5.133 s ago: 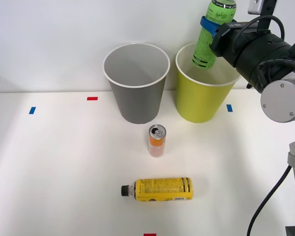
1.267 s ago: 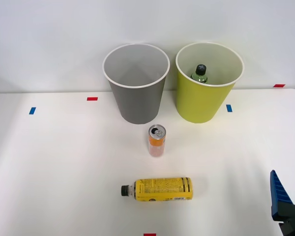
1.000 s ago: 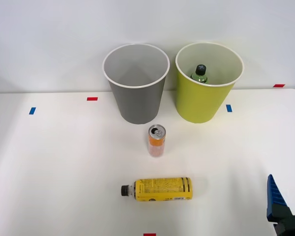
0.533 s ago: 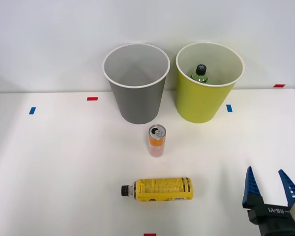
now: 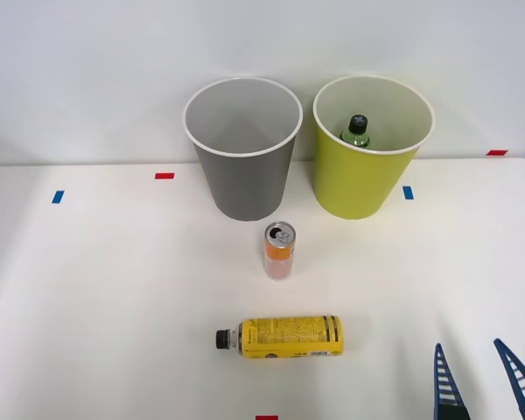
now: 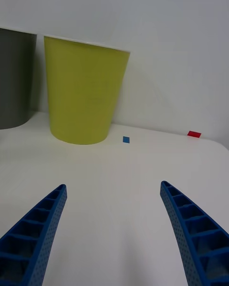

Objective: Put cans in the gray bin, plastic bottles in the light green bin

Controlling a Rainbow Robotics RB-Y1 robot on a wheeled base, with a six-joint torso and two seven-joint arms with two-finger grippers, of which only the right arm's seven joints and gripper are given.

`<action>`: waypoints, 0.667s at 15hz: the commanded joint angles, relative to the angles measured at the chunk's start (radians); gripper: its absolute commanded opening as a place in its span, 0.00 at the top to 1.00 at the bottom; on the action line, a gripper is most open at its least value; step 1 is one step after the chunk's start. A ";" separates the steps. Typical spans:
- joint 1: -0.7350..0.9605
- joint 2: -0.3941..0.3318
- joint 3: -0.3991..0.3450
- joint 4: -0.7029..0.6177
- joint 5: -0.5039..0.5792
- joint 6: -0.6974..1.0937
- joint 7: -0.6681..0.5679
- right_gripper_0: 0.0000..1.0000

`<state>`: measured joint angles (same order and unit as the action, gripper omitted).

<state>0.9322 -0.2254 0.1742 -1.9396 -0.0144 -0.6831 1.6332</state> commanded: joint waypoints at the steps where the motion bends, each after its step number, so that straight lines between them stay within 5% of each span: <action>1: 0.054 0.011 0.036 0.013 -0.005 -0.042 0.000 0.27; 6: 0.043 0.035 0.064 0.176 0.013 -0.223 -0.056 0.25; 10: 0.050 0.049 0.096 0.271 0.014 -0.276 -0.047 0.13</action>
<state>0.9806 -0.1835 0.2675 -1.6891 -0.0024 -0.9567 1.5819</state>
